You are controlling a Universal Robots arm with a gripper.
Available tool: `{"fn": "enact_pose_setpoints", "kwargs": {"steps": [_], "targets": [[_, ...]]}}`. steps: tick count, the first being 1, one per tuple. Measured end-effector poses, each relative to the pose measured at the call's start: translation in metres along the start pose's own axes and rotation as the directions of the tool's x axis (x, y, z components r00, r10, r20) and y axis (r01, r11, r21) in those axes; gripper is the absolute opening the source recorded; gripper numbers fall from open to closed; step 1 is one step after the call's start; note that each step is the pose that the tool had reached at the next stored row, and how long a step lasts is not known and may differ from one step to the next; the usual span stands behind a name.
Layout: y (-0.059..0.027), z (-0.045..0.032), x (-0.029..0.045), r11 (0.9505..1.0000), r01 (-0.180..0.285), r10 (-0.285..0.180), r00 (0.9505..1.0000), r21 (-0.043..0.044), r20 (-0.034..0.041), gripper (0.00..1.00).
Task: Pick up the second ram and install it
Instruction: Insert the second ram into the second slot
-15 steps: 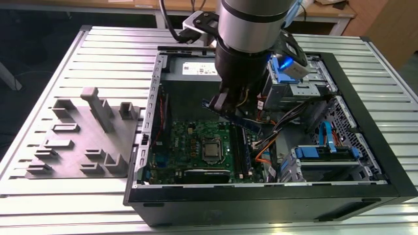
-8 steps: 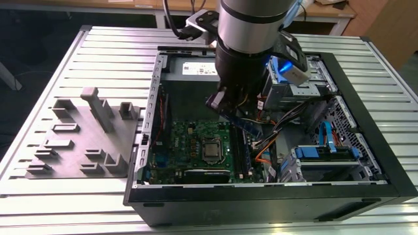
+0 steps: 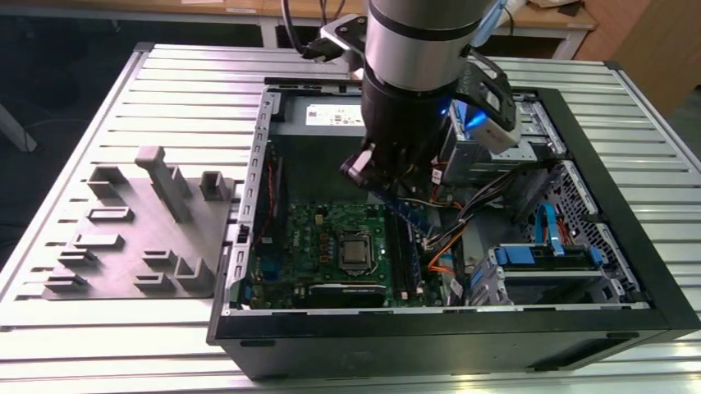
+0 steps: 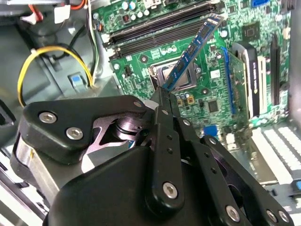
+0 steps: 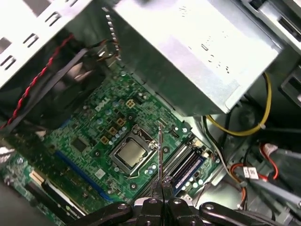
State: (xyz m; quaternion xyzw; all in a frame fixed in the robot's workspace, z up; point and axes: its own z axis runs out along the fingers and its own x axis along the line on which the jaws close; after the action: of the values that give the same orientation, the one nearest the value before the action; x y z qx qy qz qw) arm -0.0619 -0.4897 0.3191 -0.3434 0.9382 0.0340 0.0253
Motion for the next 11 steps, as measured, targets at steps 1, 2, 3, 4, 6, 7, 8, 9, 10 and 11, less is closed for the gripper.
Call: {"fn": "enact_pose_setpoints", "kwargs": {"steps": [1, 2, 3, 4, 6, 7, 8, 9, 10, 11], "targets": [[0.0000, 0.0001, 0.0000, 0.9998, -0.018, 0.018, 0.9998, 0.0013, 0.0008, 0.09], [0.0000, 0.0003, 0.0000, 0.9994, -0.036, 0.036, 0.9994, 0.0026, 0.0016, 0.09], [0.0000, 0.0004, 0.0000, 0.9985, -0.054, 0.054, 0.9986, 0.0039, 0.0025, 0.09], [0.0000, 0.0005, 0.0000, 0.9974, -0.072, 0.072, 0.9974, 0.0051, 0.0034, 0.09], [0.0000, 0.0008, 0.0001, 0.9941, -0.109, 0.108, 0.9941, 0.0078, 0.0053, 0.09], [-0.0001, 0.0009, 0.0001, 0.9920, -0.126, 0.126, 0.9920, 0.0090, 0.0062, 0.09], [-0.0001, 0.0010, 0.0001, 0.9895, -0.144, 0.144, 0.9895, 0.0103, 0.0072, 0.09], [-0.0001, 0.0011, 0.0001, 0.9868, -0.162, 0.162, 0.9868, 0.0115, 0.0080, 0.09], [-0.0001, 0.0012, 0.0001, 0.9837, -0.179, 0.179, 0.9838, 0.0127, 0.0091, 0.09], [-0.0001, 0.0014, 0.0001, 0.9803, -0.197, 0.197, 0.9804, 0.0139, 0.0101, 0.09]]}}
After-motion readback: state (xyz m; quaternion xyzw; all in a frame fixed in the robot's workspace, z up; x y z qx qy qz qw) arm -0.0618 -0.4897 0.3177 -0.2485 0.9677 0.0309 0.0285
